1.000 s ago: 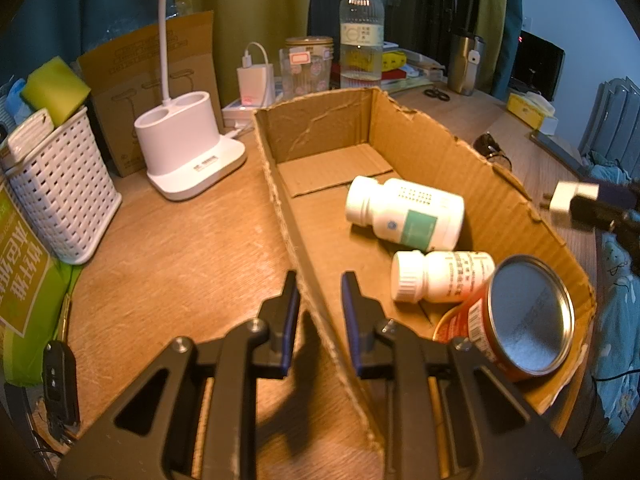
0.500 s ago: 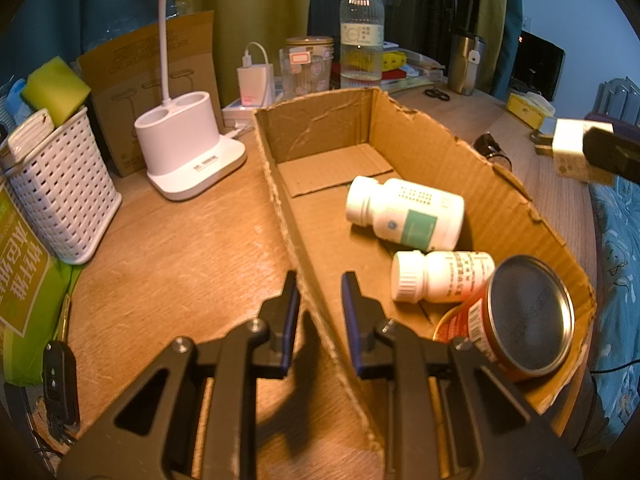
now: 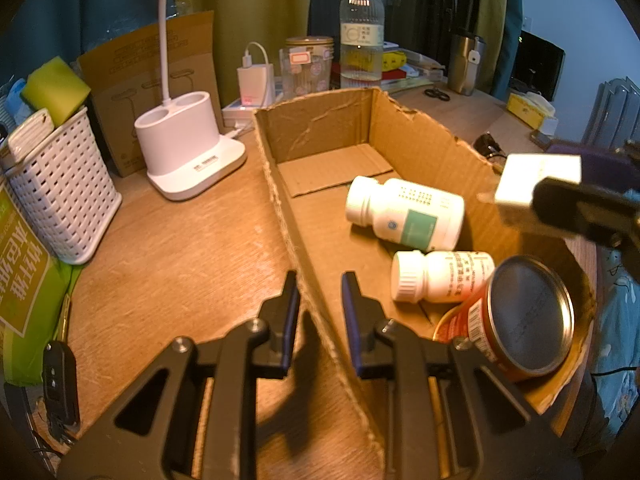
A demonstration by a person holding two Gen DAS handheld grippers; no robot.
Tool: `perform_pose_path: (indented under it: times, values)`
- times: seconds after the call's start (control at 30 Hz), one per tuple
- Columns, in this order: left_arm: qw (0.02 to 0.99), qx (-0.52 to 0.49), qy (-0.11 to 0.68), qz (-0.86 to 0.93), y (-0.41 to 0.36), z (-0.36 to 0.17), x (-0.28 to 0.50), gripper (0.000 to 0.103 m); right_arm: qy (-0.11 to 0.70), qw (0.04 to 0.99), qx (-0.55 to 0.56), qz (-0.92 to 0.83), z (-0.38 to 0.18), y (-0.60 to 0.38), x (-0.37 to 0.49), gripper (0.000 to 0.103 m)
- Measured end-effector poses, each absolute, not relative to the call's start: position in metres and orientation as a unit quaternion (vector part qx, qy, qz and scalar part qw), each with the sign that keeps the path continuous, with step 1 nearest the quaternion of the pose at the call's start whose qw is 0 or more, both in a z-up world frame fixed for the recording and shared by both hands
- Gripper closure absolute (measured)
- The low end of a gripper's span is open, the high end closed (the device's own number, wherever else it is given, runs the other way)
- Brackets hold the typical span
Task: Organize rigid objects
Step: 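Carry the charger block with the right gripper and release it into the box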
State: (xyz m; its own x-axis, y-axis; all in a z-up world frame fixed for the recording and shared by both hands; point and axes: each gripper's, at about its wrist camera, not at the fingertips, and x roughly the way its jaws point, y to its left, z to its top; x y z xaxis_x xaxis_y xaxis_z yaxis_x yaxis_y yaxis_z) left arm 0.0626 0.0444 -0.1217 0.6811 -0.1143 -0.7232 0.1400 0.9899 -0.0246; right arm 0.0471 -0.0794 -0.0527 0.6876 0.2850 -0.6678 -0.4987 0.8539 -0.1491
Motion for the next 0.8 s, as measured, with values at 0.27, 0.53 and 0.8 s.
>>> perform_pose_path:
  times: [0.27, 0.53, 0.8]
  values:
    - [0.917, 0.017, 0.393, -0.069, 0.044, -0.122, 0.063, 0.081, 0.344, 0.901, -0.157, 0.214, -0.066, -0.08, 0.056, 0.065]
    - [0.917, 0.016, 0.393, -0.069, 0.045, -0.122, 0.062, 0.081, 0.344, 0.903, -0.149, 0.211, -0.068, -0.083, 0.055, 0.048]
    - [0.917, 0.017, 0.393, -0.07, 0.044, -0.122, 0.062, 0.081, 0.34, 0.913, -0.117, 0.196, -0.062, -0.103, 0.059, 0.048]
